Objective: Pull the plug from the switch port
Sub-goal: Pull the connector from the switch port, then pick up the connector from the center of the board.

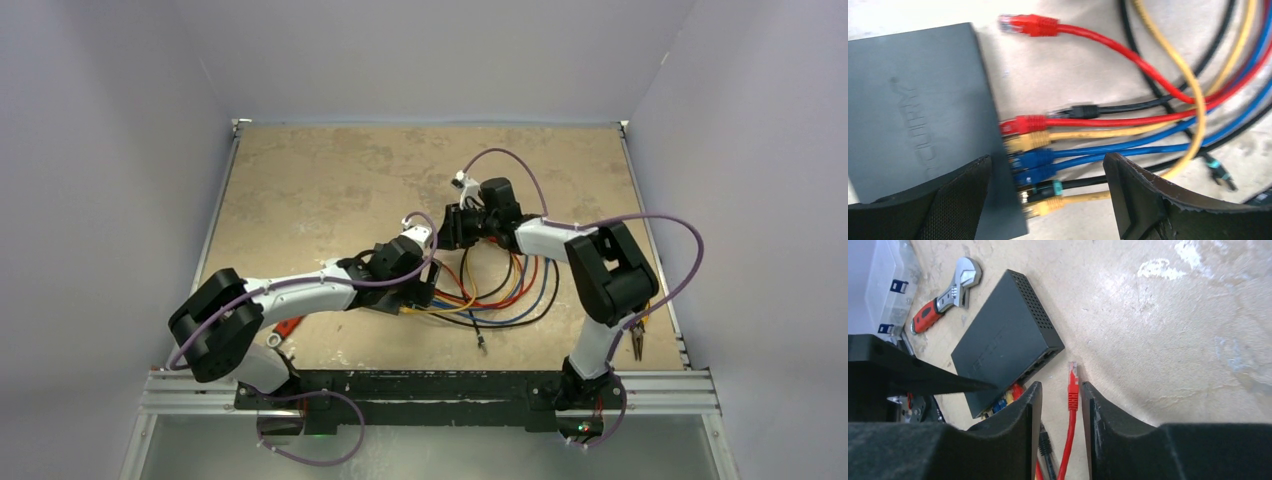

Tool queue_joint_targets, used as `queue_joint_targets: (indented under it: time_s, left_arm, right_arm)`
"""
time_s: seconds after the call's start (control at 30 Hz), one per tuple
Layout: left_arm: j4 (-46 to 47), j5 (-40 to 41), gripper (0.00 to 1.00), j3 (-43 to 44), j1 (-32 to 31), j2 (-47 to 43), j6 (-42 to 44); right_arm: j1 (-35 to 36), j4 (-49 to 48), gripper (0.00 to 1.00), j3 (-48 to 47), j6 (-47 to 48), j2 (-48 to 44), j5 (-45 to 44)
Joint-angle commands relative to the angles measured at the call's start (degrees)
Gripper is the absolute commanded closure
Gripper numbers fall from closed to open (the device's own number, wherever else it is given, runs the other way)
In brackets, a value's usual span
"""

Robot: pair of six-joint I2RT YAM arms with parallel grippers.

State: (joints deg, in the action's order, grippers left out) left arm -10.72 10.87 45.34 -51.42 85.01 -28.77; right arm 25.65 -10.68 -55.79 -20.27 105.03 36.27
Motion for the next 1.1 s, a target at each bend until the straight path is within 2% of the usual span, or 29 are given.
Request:
queue_joint_targets:
  time_s: [0.0,0.07,0.2,0.37,0.57,0.63,0.8,0.93,1.07]
  left_arm:
    - [9.19,-10.39,0.17,-0.84,0.6,-1.37,-5.98]
    - [14.74,-14.62,0.16,-1.62,0.78,-0.83,-8.44]
    - [22.29,-18.37,0.18,-2.28,1.44,2.1,-14.07]
    - [33.65,-21.13,0.24,-3.27,3.18,6.74,-22.13]
    - [45.02,-22.7,0.36,-3.91,4.65,15.0,-30.4]
    - [46.13,-22.58,0.41,-3.33,4.66,17.4,-31.55]
    - [48.62,-21.5,0.76,-3.06,4.58,19.92,-32.73]
    - [41.21,-20.96,0.99,1.62,4.52,18.59,-26.39]
    - [31.2,-20.76,1.0,6.71,4.42,15.01,-19.69]
  right_arm:
    - [0.34,0.5,0.61,1.57,1.52,-7.12,-7.42]
    - [0.34,0.41,0.53,3.35,0.75,-9.76,-8.88]
    - [0.21,0.85,0.47,6.55,-1.56,-15.22,-13.99]
    - [-1.29,1.84,0.46,9.58,-3.58,-19.59,-17.32]
    - [-4.88,1.35,0.46,13.46,-4.27,-23.24,-15.29]
    - [-5.74,0.58,0.46,14.48,-4.4,-23.71,-14.0]
    - [-6.87,-0.56,0.46,15.66,-4.14,-23.79,-11.78]
    - [-7.23,-1.42,0.45,16.59,-3.77,-24.72,-11.25]
    - [-7.45,-3.11,0.39,17.61,-4.51,-25.91,-10.22]
